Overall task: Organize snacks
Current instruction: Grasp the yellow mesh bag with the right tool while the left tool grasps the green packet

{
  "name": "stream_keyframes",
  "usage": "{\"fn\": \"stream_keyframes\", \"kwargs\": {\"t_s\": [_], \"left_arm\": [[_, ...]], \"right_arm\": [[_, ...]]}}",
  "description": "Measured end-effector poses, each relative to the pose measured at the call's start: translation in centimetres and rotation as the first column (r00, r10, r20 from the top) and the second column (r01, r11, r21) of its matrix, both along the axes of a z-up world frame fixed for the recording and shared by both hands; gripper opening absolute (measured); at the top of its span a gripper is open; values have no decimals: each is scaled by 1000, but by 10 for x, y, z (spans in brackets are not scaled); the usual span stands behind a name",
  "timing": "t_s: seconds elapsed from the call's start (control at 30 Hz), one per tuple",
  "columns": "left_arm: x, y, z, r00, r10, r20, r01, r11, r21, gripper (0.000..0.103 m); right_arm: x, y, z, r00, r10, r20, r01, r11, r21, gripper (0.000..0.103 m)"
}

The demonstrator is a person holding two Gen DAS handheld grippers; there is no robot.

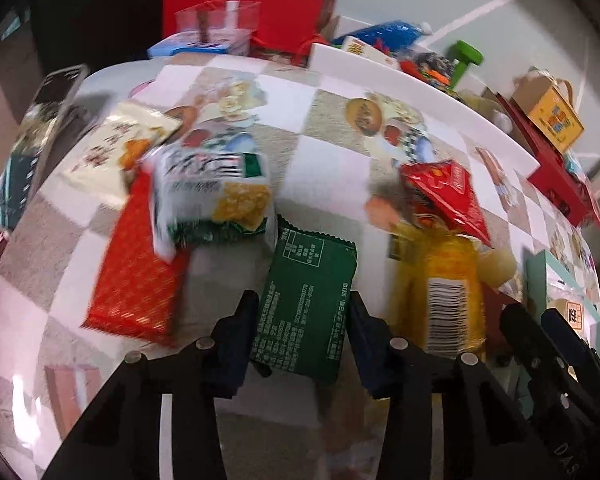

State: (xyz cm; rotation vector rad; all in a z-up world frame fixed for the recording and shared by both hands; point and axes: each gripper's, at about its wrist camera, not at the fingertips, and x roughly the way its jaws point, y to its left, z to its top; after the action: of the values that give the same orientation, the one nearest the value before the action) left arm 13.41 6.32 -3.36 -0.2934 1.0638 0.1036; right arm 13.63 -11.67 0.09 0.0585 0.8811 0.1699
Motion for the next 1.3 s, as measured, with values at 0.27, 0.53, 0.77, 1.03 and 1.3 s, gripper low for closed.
{"fn": "stream_keyframes", "kwargs": {"t_s": [0.27,0.53,0.77,1.03,1.3], "left_arm": [[-12,29,0,997,75,-8,-75,996,-41,45],[-15,36,-1,996,86,-6,-86,993,-75,45],[-13,34,-2,997,83,-4,-84,994,-66,45],[-14,38,-2,996,93,-1,-93,992,-86,45],[-11,36,-2,996,87,-3,-87,994,-73,51]], "right_arm": [[-10,42,3,991,129,32,-128,991,-37,74],[-5,64,-14,984,176,-11,-177,982,-61,62],[-5,67,-19,986,168,2,-167,983,-78,60],[-9,74,-20,976,216,-10,-216,973,-84,53],[-9,77,-25,975,219,-20,-220,970,-98,52]]}}
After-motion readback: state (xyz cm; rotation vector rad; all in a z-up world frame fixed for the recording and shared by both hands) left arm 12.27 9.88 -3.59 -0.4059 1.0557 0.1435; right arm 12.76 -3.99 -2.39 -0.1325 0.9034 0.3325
